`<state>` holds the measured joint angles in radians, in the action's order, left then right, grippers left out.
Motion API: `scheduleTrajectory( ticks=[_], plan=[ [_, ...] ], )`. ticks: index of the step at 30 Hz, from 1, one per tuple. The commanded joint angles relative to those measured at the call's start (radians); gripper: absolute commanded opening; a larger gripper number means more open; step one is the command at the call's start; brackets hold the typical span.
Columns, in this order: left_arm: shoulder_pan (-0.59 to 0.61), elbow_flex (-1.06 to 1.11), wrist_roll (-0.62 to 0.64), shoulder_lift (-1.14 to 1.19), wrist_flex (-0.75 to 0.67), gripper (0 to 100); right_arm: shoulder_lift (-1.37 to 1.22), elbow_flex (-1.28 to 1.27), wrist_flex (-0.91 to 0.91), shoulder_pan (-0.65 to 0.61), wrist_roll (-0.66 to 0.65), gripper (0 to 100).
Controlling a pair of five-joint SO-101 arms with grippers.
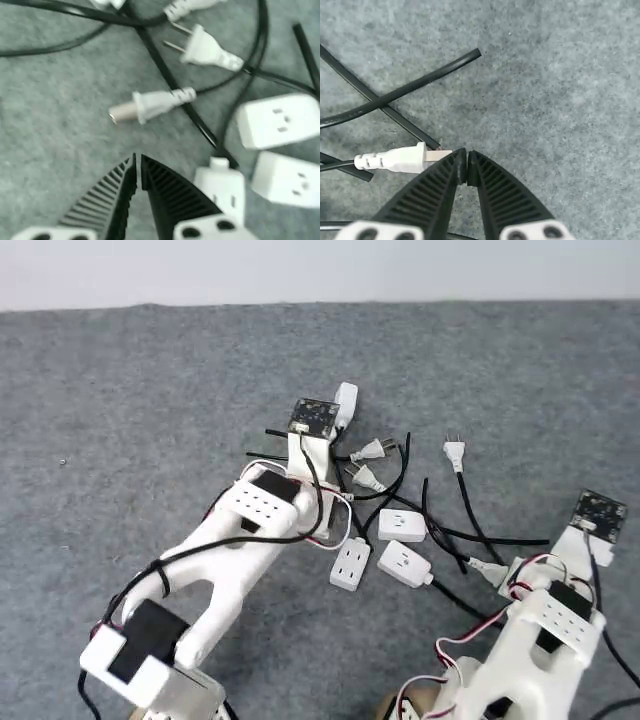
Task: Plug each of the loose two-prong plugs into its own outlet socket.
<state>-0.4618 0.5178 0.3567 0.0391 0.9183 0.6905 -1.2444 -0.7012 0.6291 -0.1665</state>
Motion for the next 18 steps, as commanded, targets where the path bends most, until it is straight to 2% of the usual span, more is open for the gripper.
scheduleTrajectory(
  ticks=[1,4,7,10,18],
  plan=[
    [-0.098,0.027,0.009,-0.087,0.018,4,-0.004,0.063,0.019,-0.018,-0.012,1.2],
    [-0.173,0.096,0.017,-0.141,0.005,16,-0.004,0.063,0.019,-0.018,-0.012,1.2],
    [-0.196,0.177,0.017,-0.19,-0.049,25,-0.004,0.063,0.019,-0.018,-0.012,1.2],
    [-0.193,0.225,0.018,-0.21,-0.095,26,-0.004,0.063,0.019,-0.019,-0.012,1.2],
    [-0.192,0.222,0.038,-0.115,-0.094,26,-0.004,0.063,0.019,-0.019,-0.012,1.2]
  ],
)
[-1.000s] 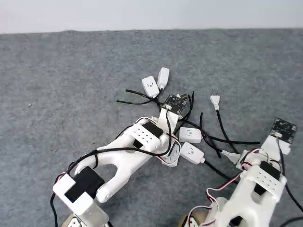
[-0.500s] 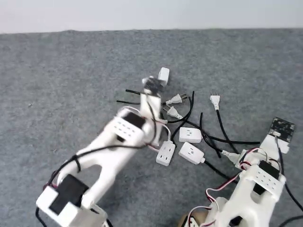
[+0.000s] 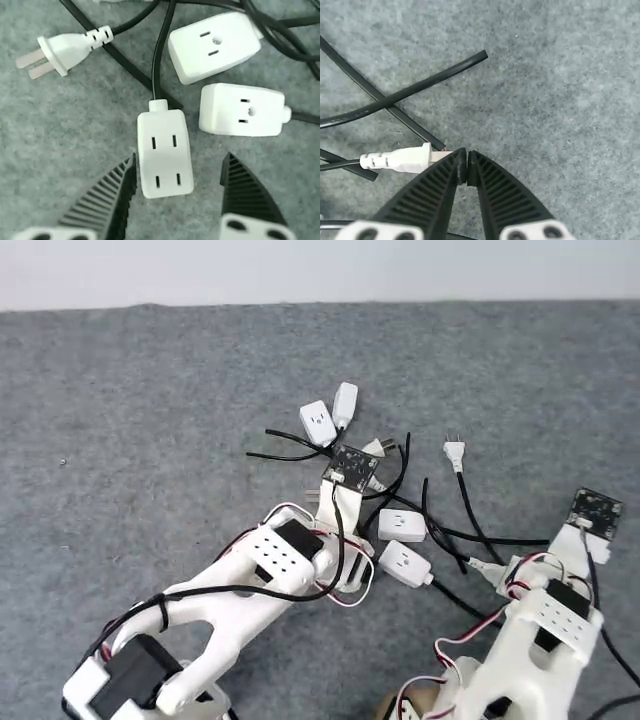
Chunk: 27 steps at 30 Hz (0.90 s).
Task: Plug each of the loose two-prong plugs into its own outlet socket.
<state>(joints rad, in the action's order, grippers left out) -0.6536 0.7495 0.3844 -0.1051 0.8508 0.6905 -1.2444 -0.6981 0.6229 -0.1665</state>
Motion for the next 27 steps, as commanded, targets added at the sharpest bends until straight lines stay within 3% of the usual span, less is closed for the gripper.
scheduleTrajectory(
  ticks=[1,9,11,14,21,25,27],
  plan=[
    [0.005,-0.025,0.011,0.049,-0.021,26,-0.004,0.063,0.016,-0.013,-0.012,1.2],
    [0.055,-0.196,0.005,0.227,0.095,25,-0.005,0.063,0.016,-0.013,-0.012,1.2],
    [0.055,-0.203,0.009,0.23,0.103,20,-0.005,0.063,0.016,-0.013,-0.012,1.2],
    [0.054,-0.208,0.005,0.23,0.104,1,-0.005,0.063,0.016,-0.013,-0.012,1.2],
    [0.063,-0.208,0.009,0.198,0.184,1,-0.015,0.058,0.039,-0.013,-0.012,1.2],
    [0.064,-0.18,0.018,0.058,0.272,1,-0.015,0.057,0.039,-0.013,-0.012,1.2],
    [0.068,-0.11,0.089,-0.049,0.221,1,-0.015,0.057,0.039,-0.013,-0.012,1.2]
  ],
)
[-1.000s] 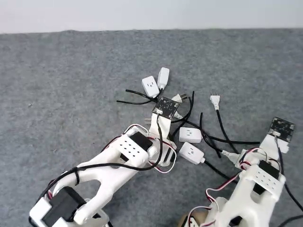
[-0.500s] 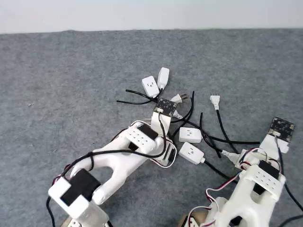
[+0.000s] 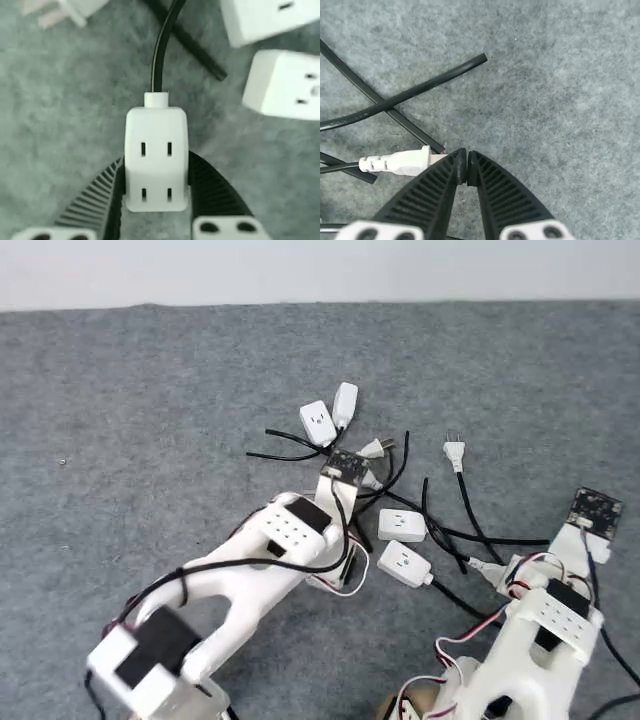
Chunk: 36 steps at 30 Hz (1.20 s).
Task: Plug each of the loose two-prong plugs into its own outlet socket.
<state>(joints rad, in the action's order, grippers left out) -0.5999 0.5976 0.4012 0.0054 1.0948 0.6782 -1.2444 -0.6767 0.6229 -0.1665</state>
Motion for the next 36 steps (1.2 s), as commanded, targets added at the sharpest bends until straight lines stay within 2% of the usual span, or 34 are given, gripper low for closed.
scheduleTrajectory(
  ticks=[1,3,6,11,22,24,30,32,36],
  plan=[
    [0.025,0.101,0.118,-0.222,-0.081,1,-0.002,0.057,0.018,-0.013,-0.012,1.2],
    [0.055,0.245,0.19,-0.35,-0.245,1,-0.002,0.057,0.018,-0.013,-0.012,1.2],
    [0.095,0.458,0.21,-0.488,-0.457,1,-0.002,0.057,0.018,-0.013,-0.012,1.2],
    [0.103,0.47,0.305,-0.463,-0.356,1,-0.002,0.057,0.016,-0.015,-0.012,1.2],
    [0.127,0.252,0.308,-0.061,-0.348,2,-0.002,0.057,0.013,-0.028,-0.012,1.2],
    [0.153,0.239,0.308,-0.055,-0.348,7,-0.002,0.057,0.013,-0.028,-0.012,1.2],
    [0.183,0.242,0.311,-0.055,-0.336,41,-0.002,0.057,0.013,-0.028,-0.012,1.2],
    [0.183,0.223,0.315,-0.055,-0.29,44,-0.002,0.057,0.013,-0.028,-0.012,1.2],
    [0.19,0.205,0.31,-0.109,-0.219,44,-0.002,0.057,0.013,-0.028,-0.012,1.2]
  ],
)
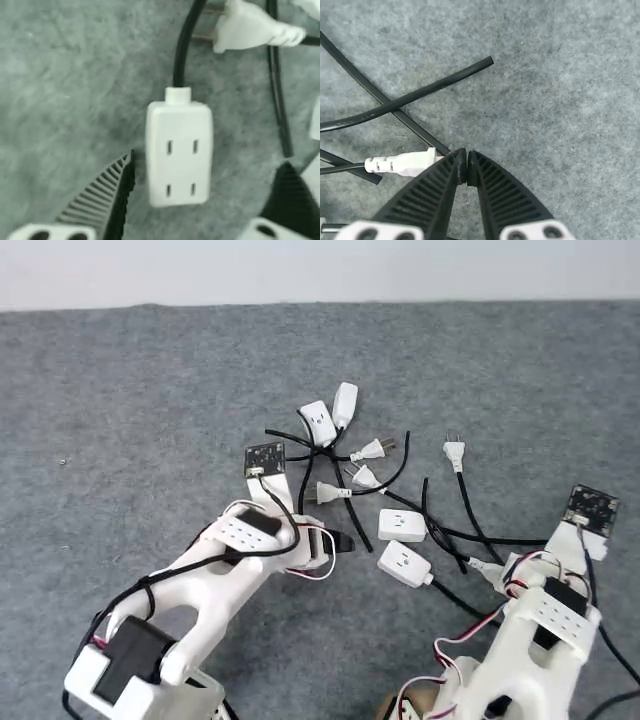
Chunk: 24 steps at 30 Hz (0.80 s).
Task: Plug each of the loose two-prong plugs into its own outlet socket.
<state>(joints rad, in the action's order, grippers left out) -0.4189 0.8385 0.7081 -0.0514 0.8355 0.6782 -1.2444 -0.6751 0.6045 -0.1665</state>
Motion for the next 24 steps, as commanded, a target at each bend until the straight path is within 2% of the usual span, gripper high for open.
scheduleTrajectory(
  ticks=[1,6,9,12,14,16,19,24],
  plan=[
    [0.009,-0.031,0.002,-0.077,0.048,44,-0.002,0.057,0.012,-0.01,-0.012,1.2],
    [0.009,0.067,-0.041,-0.296,0.064,44,0.008,0.063,0.019,-0.012,0.008,0.9],
    [0.009,0.159,-0.087,-0.473,0.066,44,0.008,0.094,0.015,-0.042,0.097,0.9],
    [0.017,0.209,-0.089,-0.62,0.117,44,0.005,0.169,-0.099,-0.104,0.117,1.2],
    [0.066,0.206,-0.089,-0.664,0.144,42,-0.002,0.253,-0.205,-0.157,0.123,1.2],
    [0.118,0.191,-0.104,-0.664,0.15,37,-0.002,0.344,-0.295,-0.213,0.178,1.3],
    [0.149,0.18,-0.173,-0.634,0.16,24,-0.004,0.462,-0.395,-0.334,0.245,1.3],
    [0.181,0.189,-0.229,-0.595,0.16,1,-0.004,0.517,-0.355,-0.582,0.39,1.3]
  ],
)
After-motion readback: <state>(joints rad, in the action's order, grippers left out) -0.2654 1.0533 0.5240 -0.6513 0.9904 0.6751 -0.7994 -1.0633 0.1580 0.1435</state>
